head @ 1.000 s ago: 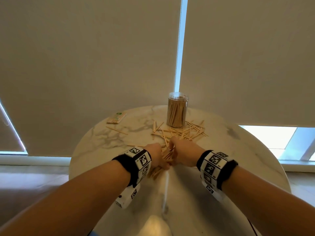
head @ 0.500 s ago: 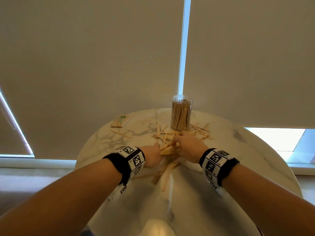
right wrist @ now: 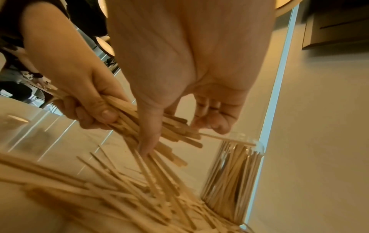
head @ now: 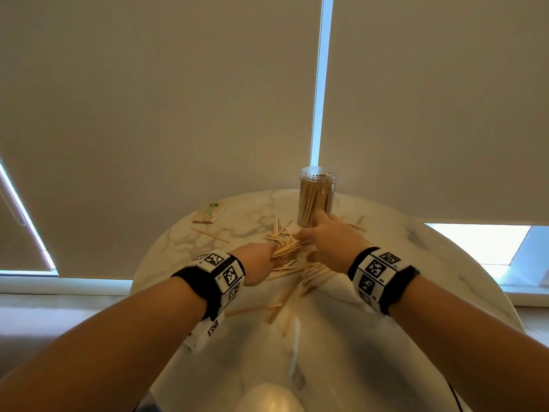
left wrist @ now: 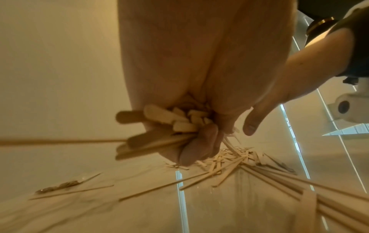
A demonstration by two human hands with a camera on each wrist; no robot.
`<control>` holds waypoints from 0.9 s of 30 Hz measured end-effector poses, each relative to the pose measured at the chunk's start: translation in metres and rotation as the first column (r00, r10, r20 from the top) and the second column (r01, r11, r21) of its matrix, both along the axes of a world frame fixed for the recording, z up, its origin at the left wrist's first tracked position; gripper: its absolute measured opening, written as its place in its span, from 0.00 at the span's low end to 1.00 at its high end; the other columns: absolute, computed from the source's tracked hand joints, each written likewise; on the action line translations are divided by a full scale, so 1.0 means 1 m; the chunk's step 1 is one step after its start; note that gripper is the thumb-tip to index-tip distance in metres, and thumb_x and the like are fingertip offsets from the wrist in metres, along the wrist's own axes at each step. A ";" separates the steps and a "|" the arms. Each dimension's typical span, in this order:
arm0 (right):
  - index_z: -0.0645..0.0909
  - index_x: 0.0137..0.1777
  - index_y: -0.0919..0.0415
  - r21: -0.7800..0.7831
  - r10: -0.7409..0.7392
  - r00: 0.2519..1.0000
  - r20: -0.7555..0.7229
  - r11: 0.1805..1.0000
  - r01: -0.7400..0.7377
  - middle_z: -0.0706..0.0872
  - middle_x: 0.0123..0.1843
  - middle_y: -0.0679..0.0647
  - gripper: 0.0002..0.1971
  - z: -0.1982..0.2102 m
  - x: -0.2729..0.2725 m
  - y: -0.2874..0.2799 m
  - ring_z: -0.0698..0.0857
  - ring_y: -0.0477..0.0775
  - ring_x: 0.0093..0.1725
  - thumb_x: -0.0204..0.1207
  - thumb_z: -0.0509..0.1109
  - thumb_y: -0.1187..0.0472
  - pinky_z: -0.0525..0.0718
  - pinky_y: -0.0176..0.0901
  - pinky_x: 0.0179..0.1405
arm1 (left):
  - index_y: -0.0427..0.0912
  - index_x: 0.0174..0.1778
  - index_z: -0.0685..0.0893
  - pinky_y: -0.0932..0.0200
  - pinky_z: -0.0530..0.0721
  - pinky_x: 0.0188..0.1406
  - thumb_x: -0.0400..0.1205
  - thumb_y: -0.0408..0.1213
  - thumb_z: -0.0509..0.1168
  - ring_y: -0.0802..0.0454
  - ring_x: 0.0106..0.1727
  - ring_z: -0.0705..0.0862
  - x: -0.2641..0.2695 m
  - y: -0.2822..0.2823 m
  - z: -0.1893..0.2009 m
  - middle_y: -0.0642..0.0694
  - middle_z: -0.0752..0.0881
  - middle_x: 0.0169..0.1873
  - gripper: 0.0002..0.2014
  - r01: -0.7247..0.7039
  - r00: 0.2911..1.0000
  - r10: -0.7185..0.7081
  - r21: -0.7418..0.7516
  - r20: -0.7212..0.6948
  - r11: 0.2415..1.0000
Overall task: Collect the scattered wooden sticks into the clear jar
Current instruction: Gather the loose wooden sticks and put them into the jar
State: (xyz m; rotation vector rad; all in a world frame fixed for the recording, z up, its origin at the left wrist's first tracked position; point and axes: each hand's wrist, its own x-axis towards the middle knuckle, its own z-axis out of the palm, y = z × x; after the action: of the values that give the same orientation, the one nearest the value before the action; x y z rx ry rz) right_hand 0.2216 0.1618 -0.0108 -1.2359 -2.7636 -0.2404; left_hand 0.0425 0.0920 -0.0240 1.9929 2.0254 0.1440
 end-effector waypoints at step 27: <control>0.75 0.65 0.51 -0.231 0.076 0.990 0.118 0.972 -0.048 0.83 0.56 0.50 0.19 0.032 0.002 -0.001 0.82 0.55 0.54 0.79 0.66 0.43 0.85 0.54 0.58 | 0.48 0.59 0.85 0.58 0.75 0.43 0.88 0.51 0.61 0.50 0.42 0.80 0.002 0.019 -0.005 0.51 0.84 0.41 0.13 0.117 0.985 -0.130 0.120 0.111 0.986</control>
State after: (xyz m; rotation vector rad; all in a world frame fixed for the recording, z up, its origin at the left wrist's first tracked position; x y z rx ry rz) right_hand 0.2237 0.1607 0.0211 -1.2177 -3.0029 0.0054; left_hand 0.0448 0.1107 -0.0290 2.1181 1.8526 0.3494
